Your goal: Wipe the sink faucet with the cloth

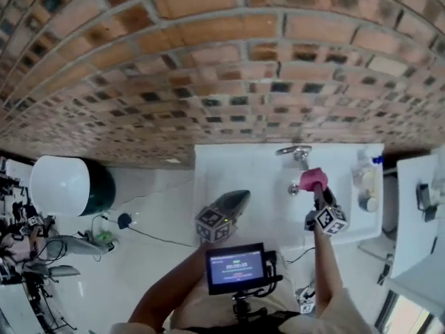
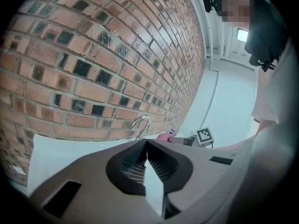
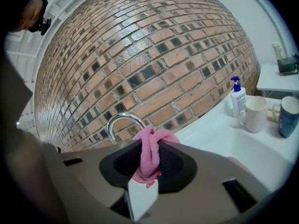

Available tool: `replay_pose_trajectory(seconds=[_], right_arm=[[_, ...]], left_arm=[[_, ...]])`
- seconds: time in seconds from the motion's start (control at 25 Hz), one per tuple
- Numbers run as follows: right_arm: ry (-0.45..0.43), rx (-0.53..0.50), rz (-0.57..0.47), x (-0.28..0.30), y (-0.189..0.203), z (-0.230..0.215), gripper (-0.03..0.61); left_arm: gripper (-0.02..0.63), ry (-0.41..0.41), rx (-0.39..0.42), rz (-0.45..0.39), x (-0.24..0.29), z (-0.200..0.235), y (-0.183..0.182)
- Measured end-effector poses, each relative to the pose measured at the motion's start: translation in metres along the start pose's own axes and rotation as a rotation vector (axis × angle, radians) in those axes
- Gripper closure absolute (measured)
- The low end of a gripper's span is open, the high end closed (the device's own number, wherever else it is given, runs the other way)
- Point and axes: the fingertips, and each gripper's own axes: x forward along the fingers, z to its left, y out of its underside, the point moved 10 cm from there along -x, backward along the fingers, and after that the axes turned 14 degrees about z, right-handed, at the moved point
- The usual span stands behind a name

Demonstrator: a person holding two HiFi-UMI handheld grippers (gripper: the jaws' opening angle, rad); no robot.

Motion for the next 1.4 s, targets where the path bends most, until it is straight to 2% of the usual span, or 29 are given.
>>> replay_pose_trajectory(seconds=[0.12, 0.32, 0.52, 0.68, 0.92, 1.08, 1.4], right_arm=[[-0.02, -0.02, -0.007, -0.011, -0.022, 0.007, 0.477], [0.017, -0.051, 0.01, -0.026, -0.054, -0.014, 0.476], [-0.017, -0.133, 0.06, -0.011, -0.09, -0.019, 0.476], [-0.001, -0.174, 0.108, 0.005, -0.113, -0.023, 0.476], [0.052, -0.199, 0.317, 0.051, -0.134, -0.056, 0.476], [0.09, -0.215, 0.416, 0.077, -0.145, -0.075, 0.476], [0.073, -0.232, 0.654, 0.133, -0.128, -0.106, 0.476]], left_arm=[[0.611, -0.011, -0.009, 0.0, 0.007, -0.003, -0.001], [0.611, 0.004, -0.035, 0.003, 0.021, -0.011, 0.001], [0.611, -0.007, -0.036, 0.0, 0.02, -0.009, -0.004], [0.611, -0.024, -0.049, -0.01, 0.016, -0.005, -0.005], [0.611, -0.042, -0.069, -0.02, 0.015, 0.003, -0.007], [0.611, -0.045, -0.075, -0.009, 0.018, 0.003, -0.005], [0.611, -0.044, -0.092, 0.019, 0.029, 0.008, -0.002]])
